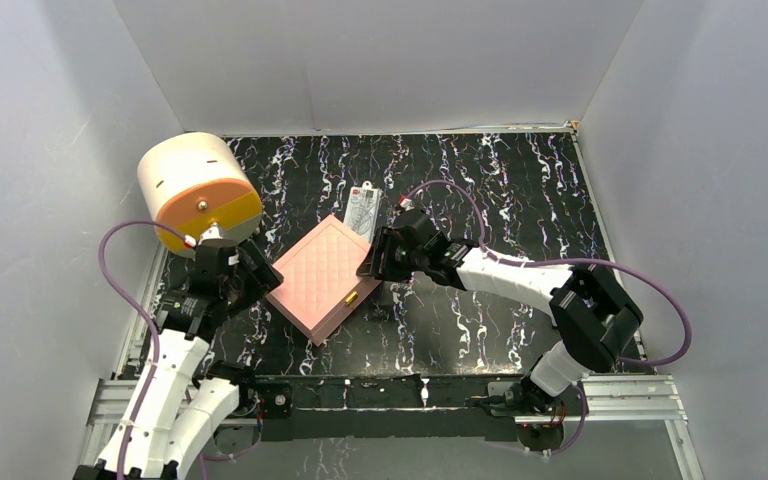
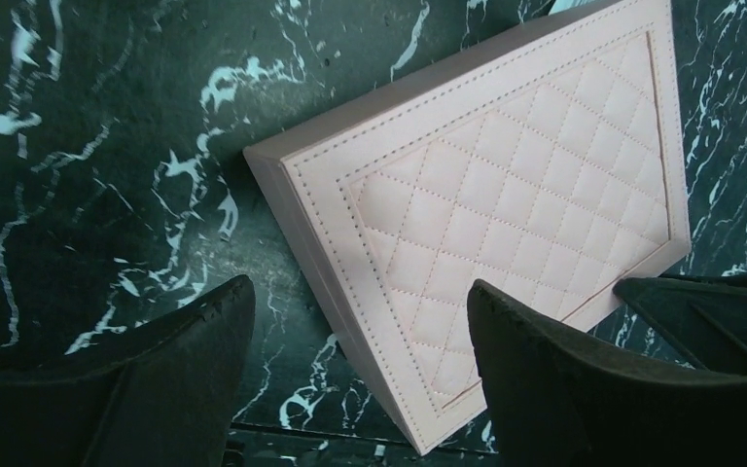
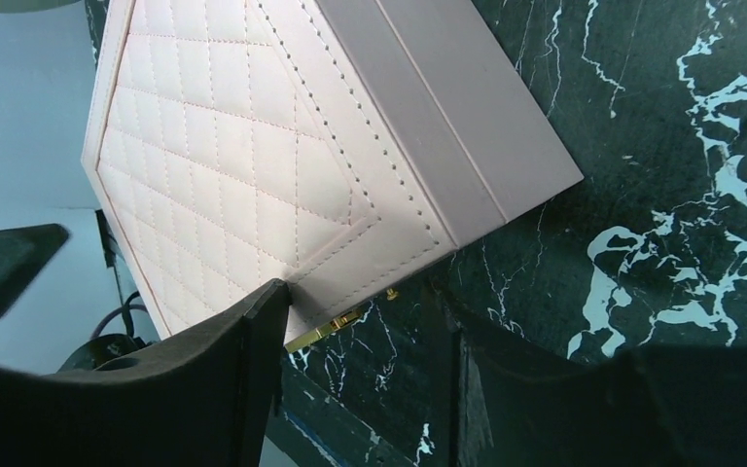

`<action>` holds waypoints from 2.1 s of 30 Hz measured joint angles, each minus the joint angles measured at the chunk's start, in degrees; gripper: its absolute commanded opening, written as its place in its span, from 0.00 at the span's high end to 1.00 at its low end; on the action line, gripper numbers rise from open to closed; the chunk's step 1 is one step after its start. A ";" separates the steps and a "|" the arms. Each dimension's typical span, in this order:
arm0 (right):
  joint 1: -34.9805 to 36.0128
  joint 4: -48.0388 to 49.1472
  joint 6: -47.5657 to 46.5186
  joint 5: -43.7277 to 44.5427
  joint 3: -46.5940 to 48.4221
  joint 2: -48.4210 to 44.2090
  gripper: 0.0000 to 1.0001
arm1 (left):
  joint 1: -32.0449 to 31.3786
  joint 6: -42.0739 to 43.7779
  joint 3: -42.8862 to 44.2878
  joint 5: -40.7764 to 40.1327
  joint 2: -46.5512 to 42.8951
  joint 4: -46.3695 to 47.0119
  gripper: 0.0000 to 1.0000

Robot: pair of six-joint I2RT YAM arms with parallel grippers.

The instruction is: Organize the mixed jewelry

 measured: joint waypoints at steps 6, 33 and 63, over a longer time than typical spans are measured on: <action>-0.02 0.02 2.49 -0.37 -0.15 0.02 0.43 | -0.02 -5.57 -8.61 6.62 0.68 4.66 0.25; -1.29 -7.19 7.48 -3.78 5.14 4.48 0.47 | -0.20 -20.92 -13.03 6.78 1.42 8.52 0.38; 2.84 -23.17 -15.21 21.57 14.01 -7.34 0.18 | -0.76 0.07 7.58 -1.81 9.16 4.59 0.22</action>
